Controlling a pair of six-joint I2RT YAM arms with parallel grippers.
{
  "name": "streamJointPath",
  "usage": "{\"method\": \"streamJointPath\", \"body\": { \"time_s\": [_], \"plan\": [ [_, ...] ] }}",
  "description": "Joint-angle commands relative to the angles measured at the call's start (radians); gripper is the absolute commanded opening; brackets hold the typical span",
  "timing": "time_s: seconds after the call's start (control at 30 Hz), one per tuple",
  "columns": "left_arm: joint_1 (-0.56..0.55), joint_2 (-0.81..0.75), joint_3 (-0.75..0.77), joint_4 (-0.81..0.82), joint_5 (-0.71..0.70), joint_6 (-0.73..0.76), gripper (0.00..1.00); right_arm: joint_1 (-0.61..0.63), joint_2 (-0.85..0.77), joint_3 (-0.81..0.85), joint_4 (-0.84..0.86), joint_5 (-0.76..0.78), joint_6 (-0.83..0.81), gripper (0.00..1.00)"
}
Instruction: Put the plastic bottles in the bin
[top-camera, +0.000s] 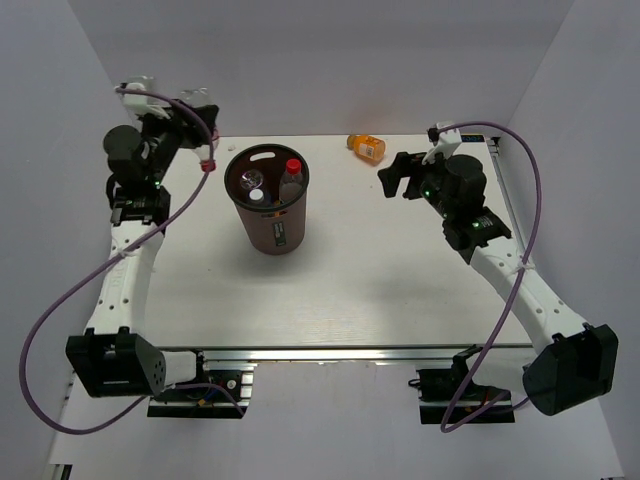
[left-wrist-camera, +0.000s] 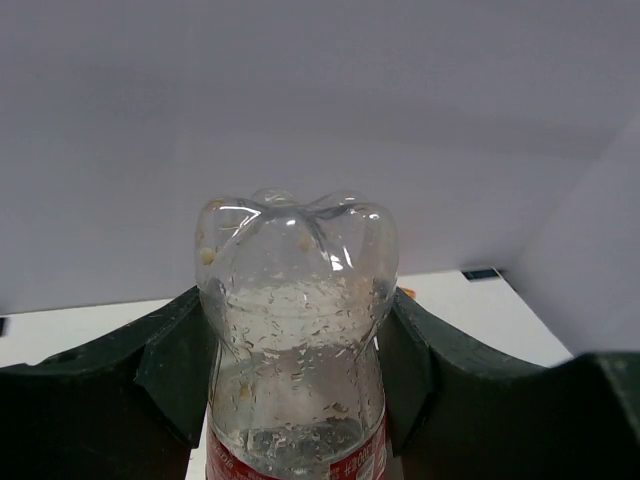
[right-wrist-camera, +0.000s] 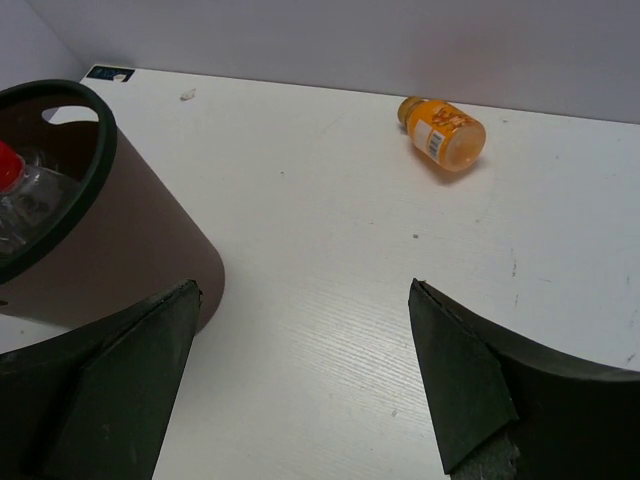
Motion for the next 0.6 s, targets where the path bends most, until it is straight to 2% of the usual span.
{"method": "streamJointPath", "body": {
  "time_s": [0.0,0.23,0.33,0.5,0.53,0.57],
  "plan": [
    [-0.1,0.061,-0.007,0.019,0.006,0.0,0.42,-0.006,0.018,0.033,0.014,-0.071,0.031,0.89],
    [-0.226,0.176,0.05,0.037,-0.063,0.005,0.39,-0.017,0.047,0.027,0.025,-0.083,0.042,0.89],
    [-0.252,0.185,0.021,0.026,-0.097,-0.004,0.39,-0.03,0.075,0.043,0.02,-0.071,0.068,0.89],
    [-0.263,0.145,-0.076,0.052,-0.14,0.0,0.63,-0.04,0.185,0.143,0.005,-0.025,0.134,0.89],
    [-0.261,0.139,-0.088,0.049,-0.138,0.005,0.72,-0.04,0.213,0.195,-0.003,-0.022,0.136,0.89],
    [-0.263,0.132,-0.091,0.042,-0.141,0.01,0.96,-0.041,0.266,0.223,-0.009,-0.018,0.139,0.89]
  ]
}}
